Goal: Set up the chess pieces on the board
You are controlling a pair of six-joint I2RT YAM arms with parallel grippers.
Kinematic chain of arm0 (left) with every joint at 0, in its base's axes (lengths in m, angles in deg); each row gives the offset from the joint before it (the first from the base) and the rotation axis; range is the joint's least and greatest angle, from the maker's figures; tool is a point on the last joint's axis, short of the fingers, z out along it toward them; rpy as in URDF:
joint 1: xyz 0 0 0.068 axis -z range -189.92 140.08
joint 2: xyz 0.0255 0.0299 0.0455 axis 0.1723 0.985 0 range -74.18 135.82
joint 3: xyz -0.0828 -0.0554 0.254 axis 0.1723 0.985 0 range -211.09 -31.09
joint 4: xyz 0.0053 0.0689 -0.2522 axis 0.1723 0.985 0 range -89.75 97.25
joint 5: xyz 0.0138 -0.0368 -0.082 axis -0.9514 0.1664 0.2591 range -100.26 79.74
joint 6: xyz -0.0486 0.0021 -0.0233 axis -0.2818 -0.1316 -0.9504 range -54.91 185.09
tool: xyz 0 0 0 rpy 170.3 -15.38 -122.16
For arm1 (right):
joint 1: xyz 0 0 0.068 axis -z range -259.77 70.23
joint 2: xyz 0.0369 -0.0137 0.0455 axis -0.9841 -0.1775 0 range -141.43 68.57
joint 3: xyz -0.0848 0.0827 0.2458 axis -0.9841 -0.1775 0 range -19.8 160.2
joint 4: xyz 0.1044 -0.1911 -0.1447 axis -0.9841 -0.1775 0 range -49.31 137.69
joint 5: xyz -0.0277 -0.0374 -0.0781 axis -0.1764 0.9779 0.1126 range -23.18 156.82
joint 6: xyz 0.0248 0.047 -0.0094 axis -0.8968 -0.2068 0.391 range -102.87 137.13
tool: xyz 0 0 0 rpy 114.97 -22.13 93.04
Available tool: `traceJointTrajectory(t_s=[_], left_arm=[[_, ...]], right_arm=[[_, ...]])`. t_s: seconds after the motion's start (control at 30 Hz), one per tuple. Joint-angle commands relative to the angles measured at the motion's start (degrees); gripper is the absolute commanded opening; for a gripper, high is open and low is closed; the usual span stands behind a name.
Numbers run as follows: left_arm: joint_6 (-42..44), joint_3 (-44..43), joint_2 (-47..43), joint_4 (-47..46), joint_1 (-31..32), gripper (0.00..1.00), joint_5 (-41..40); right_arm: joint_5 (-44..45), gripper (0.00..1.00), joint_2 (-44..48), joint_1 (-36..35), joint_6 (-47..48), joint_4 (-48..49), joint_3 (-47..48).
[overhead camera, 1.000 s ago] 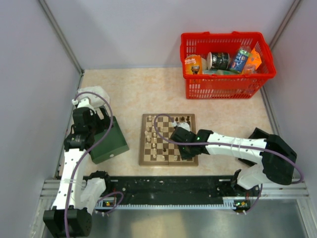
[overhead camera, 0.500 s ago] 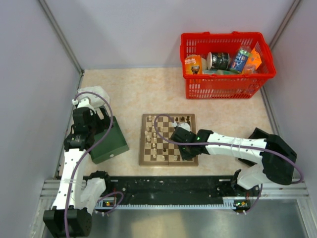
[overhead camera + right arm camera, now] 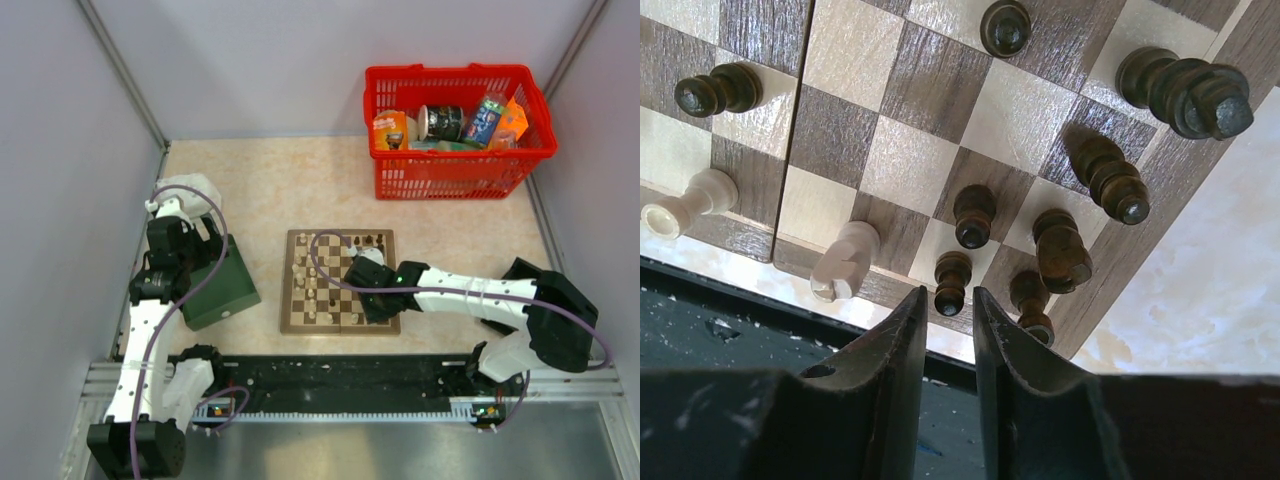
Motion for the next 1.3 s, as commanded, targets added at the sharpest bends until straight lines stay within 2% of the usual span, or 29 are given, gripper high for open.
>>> traceJointTrajectory(t_s=[0.0,0.33,0.87,1.27], left_arm=[[-0.3,-0.3,-0.2,-1.3,0.0,0.99,0.3],[-0.2,-0.4,-0.3,-1.2,0.0,0.99,0.3],[-0.2,-0.2,-0.7,-1.4,0.1,0.99,0.4],[0.0,-0.2,-1.0,-1.3,0.0,0.99,0.5]], right_arm=[[0.8,0.26,0.8,-0.8,0.9,0.9,2.0],[3.5,0.3,4.4,-0.8,4.3,-1.3,9.3],[1.5,0.3,-11.8,-0.7,9.1,6.3,18.0],[-1.7,0.31,-13.8,-0.7,9.1,8.9,17.9]])
